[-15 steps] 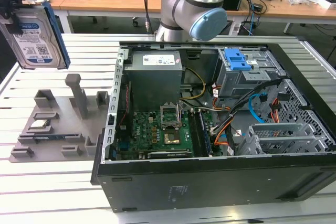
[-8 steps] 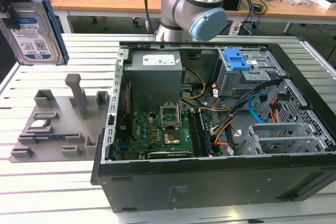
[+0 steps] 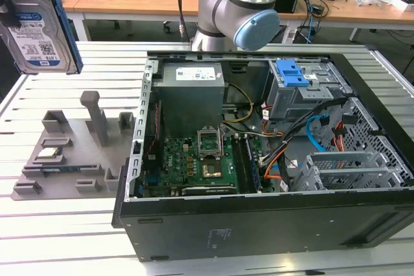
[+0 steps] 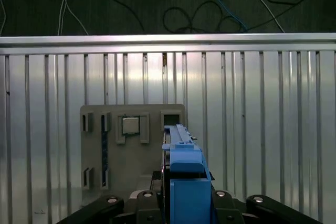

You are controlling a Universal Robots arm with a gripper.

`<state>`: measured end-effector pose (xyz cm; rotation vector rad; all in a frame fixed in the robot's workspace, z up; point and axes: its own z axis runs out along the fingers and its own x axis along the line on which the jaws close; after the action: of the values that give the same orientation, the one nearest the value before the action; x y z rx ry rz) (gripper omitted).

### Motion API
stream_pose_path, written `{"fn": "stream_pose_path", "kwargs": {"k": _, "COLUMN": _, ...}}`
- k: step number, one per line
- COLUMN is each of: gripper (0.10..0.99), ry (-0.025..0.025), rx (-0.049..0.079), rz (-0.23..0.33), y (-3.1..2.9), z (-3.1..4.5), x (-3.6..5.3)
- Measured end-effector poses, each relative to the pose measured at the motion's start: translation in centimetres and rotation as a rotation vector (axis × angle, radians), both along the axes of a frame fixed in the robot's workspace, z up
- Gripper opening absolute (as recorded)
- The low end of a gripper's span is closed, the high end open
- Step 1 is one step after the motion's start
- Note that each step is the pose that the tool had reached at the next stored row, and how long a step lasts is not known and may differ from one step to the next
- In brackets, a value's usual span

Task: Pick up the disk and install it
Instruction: 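Pick up the disk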

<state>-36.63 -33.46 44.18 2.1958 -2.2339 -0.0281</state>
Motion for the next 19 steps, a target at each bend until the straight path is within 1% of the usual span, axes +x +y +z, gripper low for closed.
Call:
{"fn": "stream_pose_path", "kwargs": {"k": 2, "gripper": 0.365, "ry": 0.0000, "rx": 0.000, "rz": 0.000, "y": 0.00, "z": 0.28, "x": 0.01}}
{"fn": "stream_pose_path", "kwargs": {"k": 5, "gripper": 0.365, "ry": 0.0001, "rx": 0.000, "rz": 0.000, "y": 0.00, "z": 0.92, "x": 0.03}}
{"fn": "stream_pose_path", "kwargs": {"k": 11, "gripper": 0.365, "ry": 0.0000, "rx": 0.000, "rz": 0.000, "y": 0.00, "z": 1.71, "x": 0.05}}
{"fn": "stream_pose_path", "kwargs": {"k": 17, "gripper": 0.365, "ry": 0.0001, "rx": 0.000, "rz": 0.000, "y": 0.00, "z": 2.74, "x": 0.07}}
{"fn": "stream_pose_path", "kwargs": {"k": 19, "gripper": 0.365, "ry": 0.0000, "rx": 0.000, "rz": 0.000, "y": 0.00, "z": 2.97, "x": 0.07}}
